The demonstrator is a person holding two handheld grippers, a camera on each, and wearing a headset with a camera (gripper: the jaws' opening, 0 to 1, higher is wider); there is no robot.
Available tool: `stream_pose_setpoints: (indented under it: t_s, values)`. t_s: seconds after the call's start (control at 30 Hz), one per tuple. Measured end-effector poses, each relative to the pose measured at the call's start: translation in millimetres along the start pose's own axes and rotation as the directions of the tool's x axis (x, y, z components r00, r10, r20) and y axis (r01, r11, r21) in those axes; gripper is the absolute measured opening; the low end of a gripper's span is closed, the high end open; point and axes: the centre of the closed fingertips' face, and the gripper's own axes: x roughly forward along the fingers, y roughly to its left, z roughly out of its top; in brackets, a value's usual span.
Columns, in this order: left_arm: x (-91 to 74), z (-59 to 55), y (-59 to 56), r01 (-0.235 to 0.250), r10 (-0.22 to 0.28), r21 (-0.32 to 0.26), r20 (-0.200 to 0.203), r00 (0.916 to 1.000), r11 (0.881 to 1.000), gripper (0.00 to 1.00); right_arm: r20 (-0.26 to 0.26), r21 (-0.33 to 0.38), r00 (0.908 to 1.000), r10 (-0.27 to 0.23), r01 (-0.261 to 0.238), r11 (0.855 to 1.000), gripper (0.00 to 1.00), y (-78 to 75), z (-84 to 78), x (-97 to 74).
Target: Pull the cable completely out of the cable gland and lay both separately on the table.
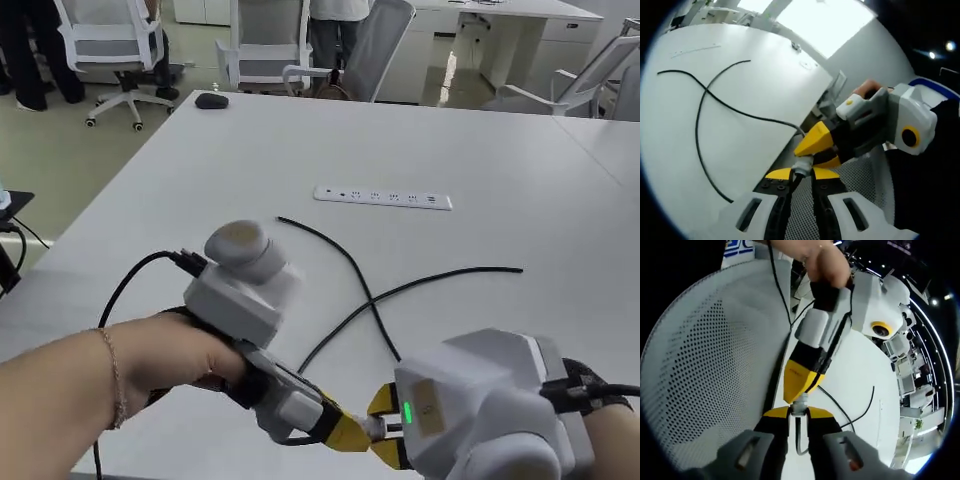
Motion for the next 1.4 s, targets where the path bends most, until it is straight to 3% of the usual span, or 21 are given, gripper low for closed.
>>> stream_pose_setpoints:
  t_s: [0.13, 0.27, 0.3, 0.37, 0.4, 0.5, 0.57, 0.67, 0.7, 0.73, 0.77, 0.8, 0.83, 0.87, 0.9, 0.93, 0.97, 1.03, 1.17, 1.3, 1.4]
  values:
    - [-2.1, -5.3, 0.7, 0.071, -0.071, -0.101, 0.001, 0.9975, 0.992, 0.16, 0.0, -0.097, 0.9999, -0.013, 0.013, 0.995, 0.11, 0.9, 4.1, 2.4]
    - [-1.3, -8.4, 1.6, 0.065, -0.065, -0.087, -0.003, 0.9979, 0.994, 0.16, -0.003, -0.073, 1.0, -0.004, 0.004, 0.997, 0.12, 1.5, 4.6, 6.9]
    - [-0.4, -8.7, 3.7, 0.035, -0.035, -0.034, -0.01, 0.9993, 0.999, 0.16, -0.005, -0.06, 1.0, 0.001, -0.002, 0.998, 0.12, 2.9, 3.6, 6.7]
    - [0.0, -6.4, 4.6, -0.007, 0.007, 0.048, -0.001, 1.0, 0.999, 0.16, -0.004, 0.038, 0.9996, 0.029, -0.029, 0.999, 0.13, 5.6, 0.3, 7.1]
    - [-0.4, -5.6, 3.9, -0.013, 0.013, 0.056, 0.003, 0.9999, 0.998, 0.16, 0.005, 0.059, 0.9996, 0.028, -0.029, 0.998, 0.13, 4.4, -0.7, 6.9]
    - [-4.0, 0.5, 1.7, -0.06, 0.056, 0.137, 0.034, 0.9979, 0.989, 0.16, -0.009, 0.126, 0.9999, 0.013, -0.012, 0.992, 0.17, -2.2, -13.0, 2.7]
    - [-8.5, 3.3, 1.4, -0.099, 0.091, 0.199, 0.047, 0.9947, 0.975, 0.16, -0.012, 0.17, 0.9999, 0.008, -0.006, 0.985, 0.2, -4.7, -19.0, 0.0]
    - [-14.2, 10.3, 0.6, -0.177, 0.156, 0.331, 0.09, 0.9837, 0.927, 0.16, 0.023, 0.227, 0.9997, 0.004, -0.009, 0.974, 0.19, -7.5, -20.6, -3.9]
    - [-15.4, 13.7, 1.5, -0.21, 0.181, 0.367, 0.111, 0.9772, 0.906, 0.16, 0.03, 0.241, 0.9996, -0.001, -0.006, 0.97, 0.2, -8.4, -20.8, -4.2]
    - [-16.9, 19.2, 3.4, -0.25, 0.208, 0.416, 0.145, 0.9674, 0.874, 0.16, 0.037, 0.254, 0.9993, -0.004, -0.006, 0.967, 0.2, -10.8, -18.8, -2.9]
    - [-17.2, 22.8, 1.3, -0.282, 0.226, 0.485, 0.173, 0.9587, 0.828, 0.16, 0.043, 0.265, 0.9991, -0.007, -0.004, 0.964, 0.2, -12.6, -16.9, -1.4]
    - [-16.8, 22.9, 0.8, -0.299, 0.242, 0.526, 0.175, 0.9542, 0.796, 0.16, 0.048, 0.281, 0.9987, -0.016, 0.002, 0.96, 0.2, -13.8, -16.6, 0.5]
    - [-16.0, 26.0, 1.3, -0.338, 0.273, 0.58, 0.199, 0.9412, 0.741, 0.16, 0.049, 0.294, 0.9985, -0.025, 0.009, 0.956, 0.2, -14.9, -17.0, 2.0]
    - [-15.0, 27.9, 1.2, -0.356, 0.285, 0.614, 0.214, 0.9343, 0.705, 0.16, 0.049, 0.303, 0.9984, -0.029, 0.012, 0.953, 0.2, -15.3, -17.7, 3.1]
    - [-12.9, 29.2, 1.5, -0.379, 0.303, 0.661, 0.232, 0.9241, 0.647, 0.16, 0.054, 0.313, 0.998, -0.033, 0.014, 0.95, 0.19, -15.6, -17.4, 4.9]
    - [-11.2, 28.1, 2.5, -0.386, 0.316, 0.68, 0.232, 0.9199, 0.623, 0.16, 0.053, 0.312, 0.9981, -0.031, 0.013, 0.95, 0.18, -15.4, -17.6, 5.4]
    - [-9.0, 26.0, 4.3, -0.396, 0.338, 0.711, 0.232, 0.9121, 0.581, 0.17, 0.052, 0.311, 0.9983, -0.026, 0.009, 0.95, 0.16, -14.8, -17.8, 6.6]
    - [-5.0, 22.8, 4.4, -0.402, 0.355, 0.735, 0.232, 0.9056, 0.546, 0.17, 0.051, 0.33, 0.9985, -0.018, 0.0, 0.944, 0.14, -15.1, -19.3, 7.6]
    - [-0.9, 16.6, 6.0, -0.4, 0.374, 0.764, 0.223, 0.9002, 0.507, 0.17, 0.058, 0.355, 0.9983, -0.008, -0.013, 0.935, 0.08, -12.7, -21.4, 8.1]
    - [-1.3, 13.5, 15.5, -0.406, 0.386, 0.751, 0.217, 0.8967, 0.521, 0.17, 0.035, 0.355, 0.9993, 0.01, -0.022, 0.935, 0.03, -4.3, -31.1, 13.8]
    - [-2.6, 10.7, 24.3, -0.417, 0.412, 0.75, 0.21, 0.8865, 0.513, 0.16, 0.026, 0.387, 0.9996, 0.0, -0.01, 0.922, 0.03, -2.5, -38.5, 17.8]
